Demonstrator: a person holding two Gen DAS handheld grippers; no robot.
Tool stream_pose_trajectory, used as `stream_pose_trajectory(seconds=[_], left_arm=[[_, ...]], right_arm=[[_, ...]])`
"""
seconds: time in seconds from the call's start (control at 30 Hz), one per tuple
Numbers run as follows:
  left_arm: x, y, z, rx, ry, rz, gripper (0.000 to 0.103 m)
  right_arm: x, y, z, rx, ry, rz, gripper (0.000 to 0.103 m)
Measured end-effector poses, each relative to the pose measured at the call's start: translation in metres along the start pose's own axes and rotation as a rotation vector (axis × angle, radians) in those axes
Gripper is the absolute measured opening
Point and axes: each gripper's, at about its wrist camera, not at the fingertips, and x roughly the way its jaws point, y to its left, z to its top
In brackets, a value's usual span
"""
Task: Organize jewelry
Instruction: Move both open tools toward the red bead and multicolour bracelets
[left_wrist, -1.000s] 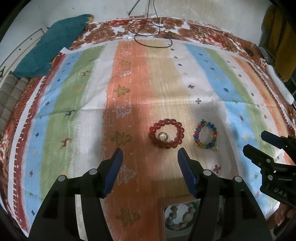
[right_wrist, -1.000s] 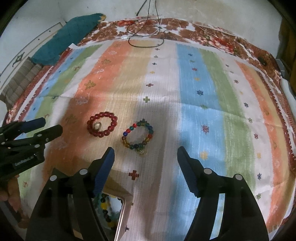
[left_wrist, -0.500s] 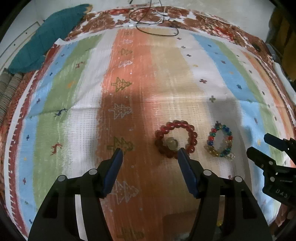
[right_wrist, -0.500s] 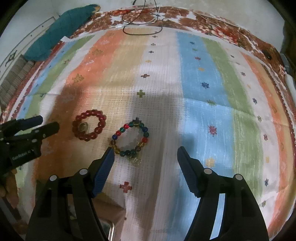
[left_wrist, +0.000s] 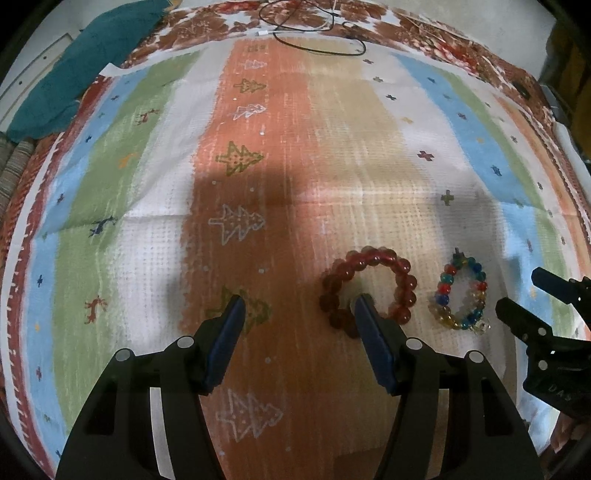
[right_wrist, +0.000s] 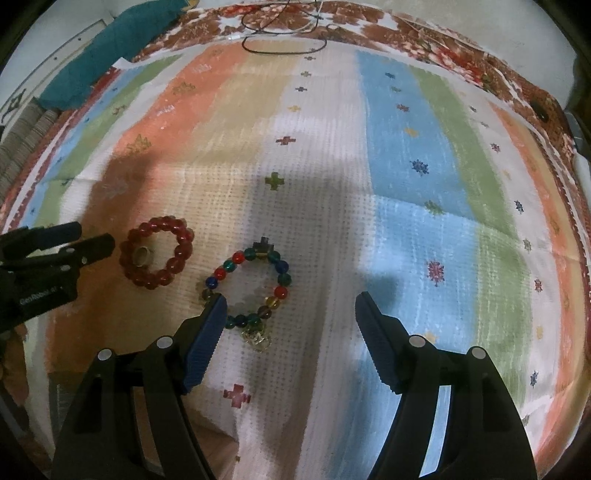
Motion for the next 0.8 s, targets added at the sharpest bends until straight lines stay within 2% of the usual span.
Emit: stream_pose_trajectory(seconds=[0.33,0.43,0.63,0.73,0.77,0.8], left_arm=[[0.028,-0.002,0.005,0.015,0.046,0.020,0.063],[0.032,-0.003,0.008,0.017,0.043,0.020,0.066],[0.040,-0.005,0.008,0.035,0.036,0.031,0.067],[0.040,-0.002,0.006,0.030,0.028,0.037,0.060],[0.040,0.000,0.005,0.021,0.028,0.039,0.058],[0.039,0.002,0.005,0.015,0.027,0.038,0.050]], right_arm=[[0.023,0.000,0.006,-0.009,0.039,-0.007,0.072],[0.029,0.002,0.007,-0.011,0.052,-0.011,0.072],[0.042,0.003,0.008,-0.028,0.071,-0.037,0.070],[0.041,0.004,0.008,-0.039,0.061,-0.050,0.060],[0.040,0.003,0.009,-0.041,0.058,-0.055,0.052],[0.039,0.003,0.009,-0.044,0.057,-0.059,0.045]])
